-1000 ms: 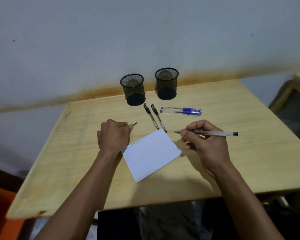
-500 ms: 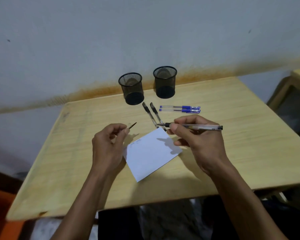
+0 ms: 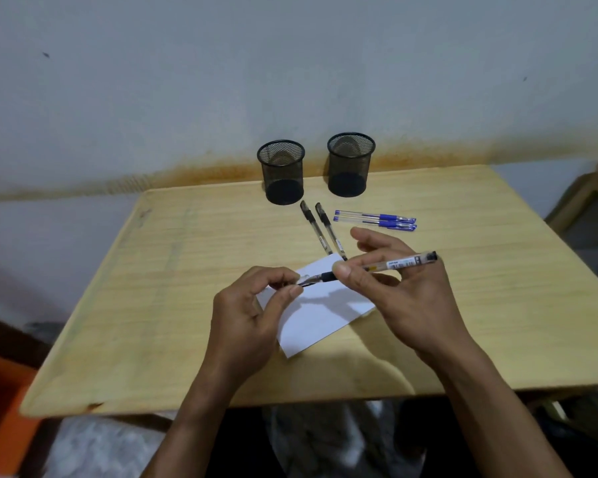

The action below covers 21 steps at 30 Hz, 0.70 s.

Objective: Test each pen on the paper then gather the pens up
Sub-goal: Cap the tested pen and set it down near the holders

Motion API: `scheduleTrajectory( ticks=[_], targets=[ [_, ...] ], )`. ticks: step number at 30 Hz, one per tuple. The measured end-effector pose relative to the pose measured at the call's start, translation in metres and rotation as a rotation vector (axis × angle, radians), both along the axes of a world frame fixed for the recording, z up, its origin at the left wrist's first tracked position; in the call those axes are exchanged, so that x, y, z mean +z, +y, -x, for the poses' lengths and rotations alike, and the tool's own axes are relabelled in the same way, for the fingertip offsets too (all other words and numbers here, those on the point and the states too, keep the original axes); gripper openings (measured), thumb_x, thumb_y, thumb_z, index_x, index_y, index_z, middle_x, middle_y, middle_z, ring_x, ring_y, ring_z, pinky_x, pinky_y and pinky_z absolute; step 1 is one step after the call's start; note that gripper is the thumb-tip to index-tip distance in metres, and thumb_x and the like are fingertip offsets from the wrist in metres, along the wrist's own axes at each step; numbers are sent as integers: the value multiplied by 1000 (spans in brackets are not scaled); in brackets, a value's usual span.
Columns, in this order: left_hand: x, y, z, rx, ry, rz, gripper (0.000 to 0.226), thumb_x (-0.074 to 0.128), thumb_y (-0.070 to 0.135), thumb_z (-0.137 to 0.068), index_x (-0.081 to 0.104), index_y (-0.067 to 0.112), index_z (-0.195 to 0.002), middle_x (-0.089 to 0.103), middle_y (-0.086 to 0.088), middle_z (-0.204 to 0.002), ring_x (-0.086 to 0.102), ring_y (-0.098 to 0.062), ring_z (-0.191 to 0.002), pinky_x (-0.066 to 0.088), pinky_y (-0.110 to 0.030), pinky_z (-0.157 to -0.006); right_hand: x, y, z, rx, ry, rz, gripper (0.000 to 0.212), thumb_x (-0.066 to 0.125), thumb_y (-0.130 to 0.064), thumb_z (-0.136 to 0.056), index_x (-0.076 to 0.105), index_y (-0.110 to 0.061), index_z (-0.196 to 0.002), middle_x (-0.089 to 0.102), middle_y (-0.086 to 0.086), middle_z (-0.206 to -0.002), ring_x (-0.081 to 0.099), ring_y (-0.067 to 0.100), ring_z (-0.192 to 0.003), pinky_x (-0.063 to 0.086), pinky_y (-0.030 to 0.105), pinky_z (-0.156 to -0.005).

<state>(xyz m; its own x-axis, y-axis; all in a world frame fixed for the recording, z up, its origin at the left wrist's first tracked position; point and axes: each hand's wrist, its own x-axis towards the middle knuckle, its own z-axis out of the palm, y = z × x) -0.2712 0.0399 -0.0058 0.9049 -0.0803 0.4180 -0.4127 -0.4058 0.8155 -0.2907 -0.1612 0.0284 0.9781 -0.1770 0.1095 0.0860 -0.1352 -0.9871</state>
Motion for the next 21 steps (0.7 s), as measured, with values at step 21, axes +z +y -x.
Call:
scheduleTrajectory(
  ticks=[21],
  targets=[
    [27,12,-20,-119,53,-109,10,72,13,-89,75,21,-94,74,9,-92,69,-14,-93,52,-27,-86,0,-21,-5,-62,-175,218,14,92,-18,-70,80,-24,-76,76,-9,-73,67,3,-67,47,14,-64]
  ],
)
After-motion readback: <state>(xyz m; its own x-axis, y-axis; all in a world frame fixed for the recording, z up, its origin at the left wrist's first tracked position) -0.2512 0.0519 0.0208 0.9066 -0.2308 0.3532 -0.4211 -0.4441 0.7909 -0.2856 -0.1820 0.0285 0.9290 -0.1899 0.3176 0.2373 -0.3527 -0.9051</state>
